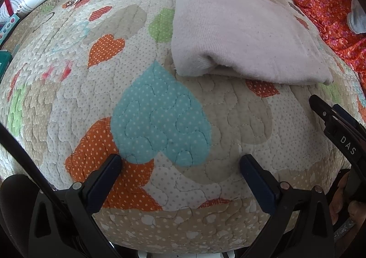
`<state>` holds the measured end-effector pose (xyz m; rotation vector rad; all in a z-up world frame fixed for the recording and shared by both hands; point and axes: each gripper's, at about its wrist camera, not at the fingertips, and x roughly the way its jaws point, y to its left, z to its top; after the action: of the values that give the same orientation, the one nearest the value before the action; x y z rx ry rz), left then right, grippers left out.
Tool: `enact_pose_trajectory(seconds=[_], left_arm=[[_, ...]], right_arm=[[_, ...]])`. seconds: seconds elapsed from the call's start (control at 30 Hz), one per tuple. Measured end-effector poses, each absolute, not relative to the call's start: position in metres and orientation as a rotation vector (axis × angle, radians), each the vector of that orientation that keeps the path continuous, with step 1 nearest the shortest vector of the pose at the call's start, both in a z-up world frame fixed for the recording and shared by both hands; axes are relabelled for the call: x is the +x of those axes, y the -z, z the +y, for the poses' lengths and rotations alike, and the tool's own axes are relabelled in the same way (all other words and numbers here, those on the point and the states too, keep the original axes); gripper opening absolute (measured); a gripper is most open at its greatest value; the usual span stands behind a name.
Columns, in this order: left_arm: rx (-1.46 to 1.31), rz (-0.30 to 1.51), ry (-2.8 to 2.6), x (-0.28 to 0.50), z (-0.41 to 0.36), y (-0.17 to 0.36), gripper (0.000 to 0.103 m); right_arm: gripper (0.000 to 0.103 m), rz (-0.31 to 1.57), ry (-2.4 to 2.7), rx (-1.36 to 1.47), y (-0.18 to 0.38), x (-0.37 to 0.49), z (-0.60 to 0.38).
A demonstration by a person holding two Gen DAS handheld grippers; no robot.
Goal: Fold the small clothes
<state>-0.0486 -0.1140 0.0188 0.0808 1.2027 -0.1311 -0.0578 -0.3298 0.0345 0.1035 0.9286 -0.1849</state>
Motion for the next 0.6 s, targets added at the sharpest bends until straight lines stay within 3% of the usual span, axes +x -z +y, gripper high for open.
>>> enact_pose_trajectory(seconds=[0.33, 0.6], left_arm=[[0.055, 1.167, 0.125, -0.053, -0.113, -0.025, 0.103], [0.067, 1.023, 0.092, -0.064, -0.109, -0.063, 0.103]], right_arm=[[0.081, 0.905, 0.190, 0.083, -0.040, -0.061, -0.328], [0.081, 0.782, 0.204, -0.028, -0.061, -0.076, -0.307]])
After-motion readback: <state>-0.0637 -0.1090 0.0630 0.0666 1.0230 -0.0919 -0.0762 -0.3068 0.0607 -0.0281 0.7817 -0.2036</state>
